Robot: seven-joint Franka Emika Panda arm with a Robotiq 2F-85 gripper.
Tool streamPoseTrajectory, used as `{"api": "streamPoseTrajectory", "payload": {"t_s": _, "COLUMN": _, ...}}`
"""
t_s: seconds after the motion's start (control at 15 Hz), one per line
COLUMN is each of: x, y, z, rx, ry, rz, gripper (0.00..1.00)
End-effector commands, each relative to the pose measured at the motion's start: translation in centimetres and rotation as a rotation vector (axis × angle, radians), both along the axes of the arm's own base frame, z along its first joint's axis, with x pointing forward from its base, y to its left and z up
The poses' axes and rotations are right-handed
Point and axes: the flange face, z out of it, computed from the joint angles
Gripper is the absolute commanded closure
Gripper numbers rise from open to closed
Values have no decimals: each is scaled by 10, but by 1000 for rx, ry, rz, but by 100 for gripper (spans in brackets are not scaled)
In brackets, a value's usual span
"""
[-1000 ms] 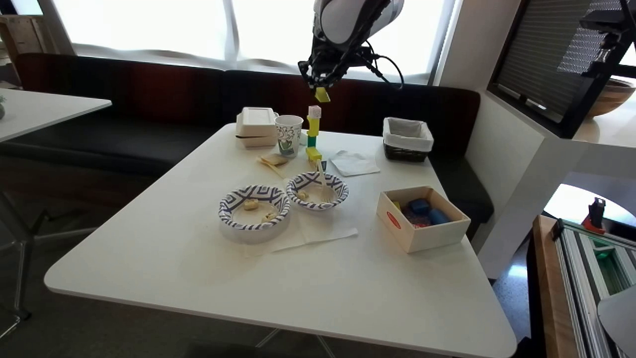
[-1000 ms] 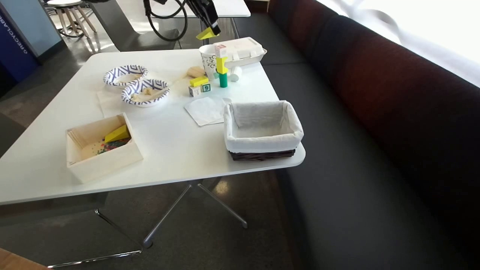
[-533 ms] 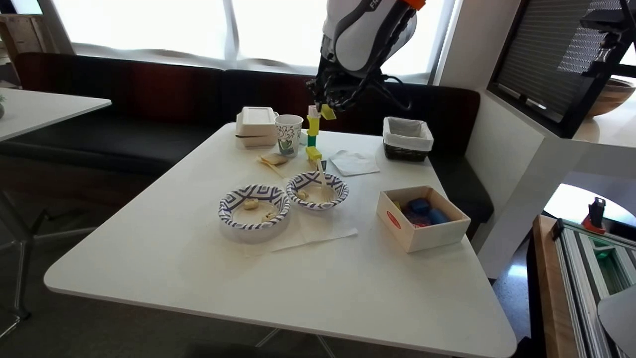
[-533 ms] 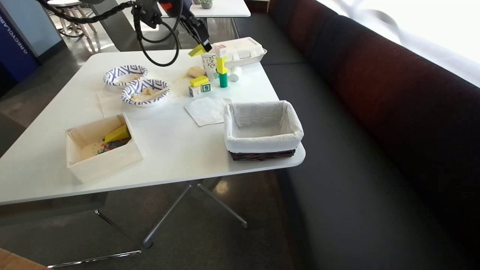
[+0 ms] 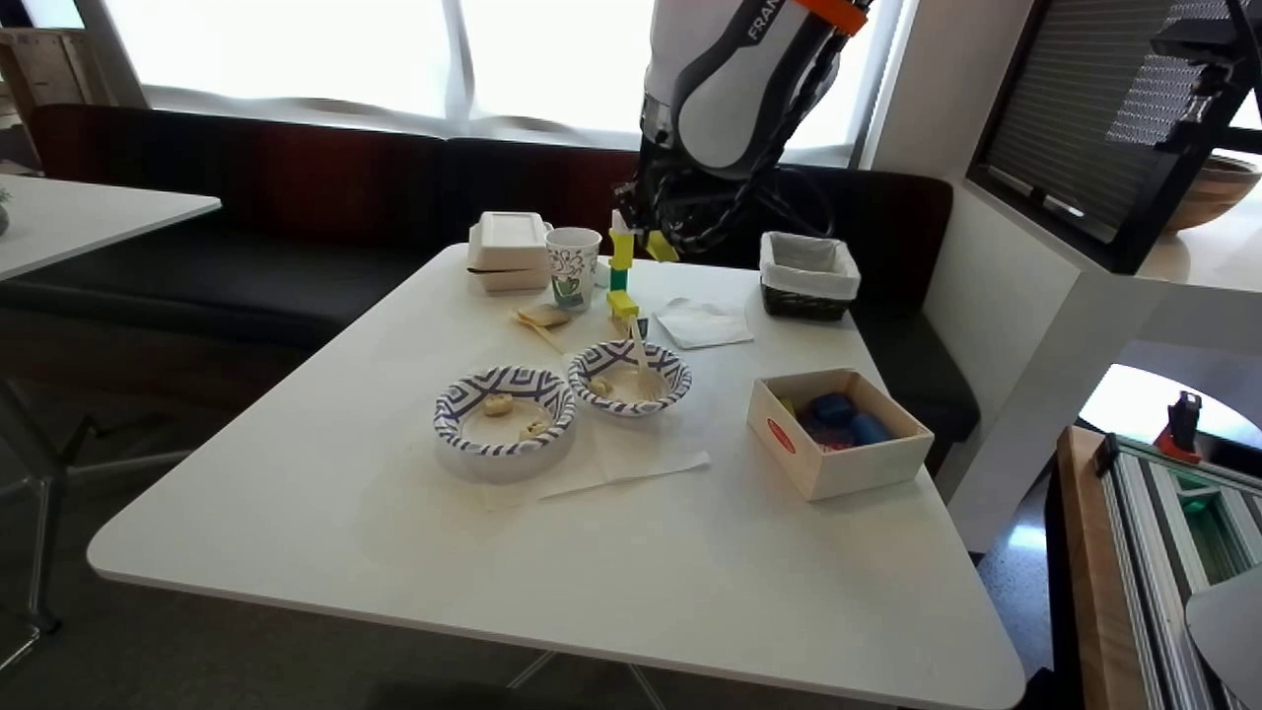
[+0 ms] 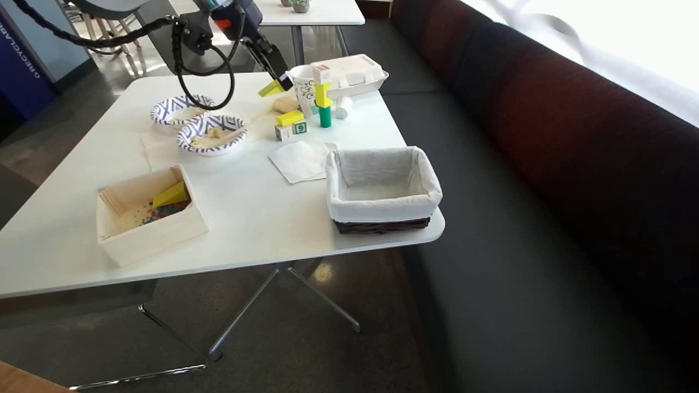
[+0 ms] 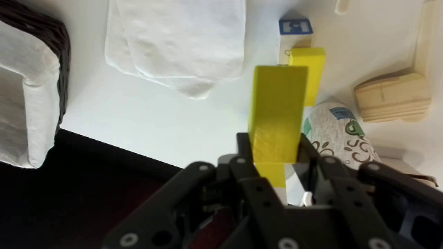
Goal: Remove the yellow block from the top of the stacked blocks.
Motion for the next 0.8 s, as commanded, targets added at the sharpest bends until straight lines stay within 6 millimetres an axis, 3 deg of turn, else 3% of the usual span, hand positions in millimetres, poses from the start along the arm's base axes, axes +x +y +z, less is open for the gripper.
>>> {"api": "streamPoseTrajectory", "payload": {"t_s": 0.0, "x": 0, "y": -1, "z": 0, "rx": 0, "ry": 1, "rz": 0, "gripper": 67}}
{"api": "streamPoseTrajectory", "payload": {"t_s": 0.07, "x": 0, "y": -1, "z": 0, "rx": -1, "ry": 1, "rz": -1, "gripper": 67}}
{"api": "streamPoseTrajectory", "payload": {"t_s": 0.13, "x": -3, "y": 2, "z": -3, "rx": 20, "ry": 18, "rz": 8, "gripper": 92}}
{"api": "streamPoseTrajectory", "payload": {"t_s": 0.4, "x": 3, "y": 19, "z": -30, "rx": 39, "ry": 17, "rz": 29, "gripper": 92}}
{"api": "streamPoseTrajectory", "payload": {"t_s": 0.73, "x": 13, "y": 31, "z": -48, "rx": 63, "ry": -4, "rz": 24, "gripper": 92}}
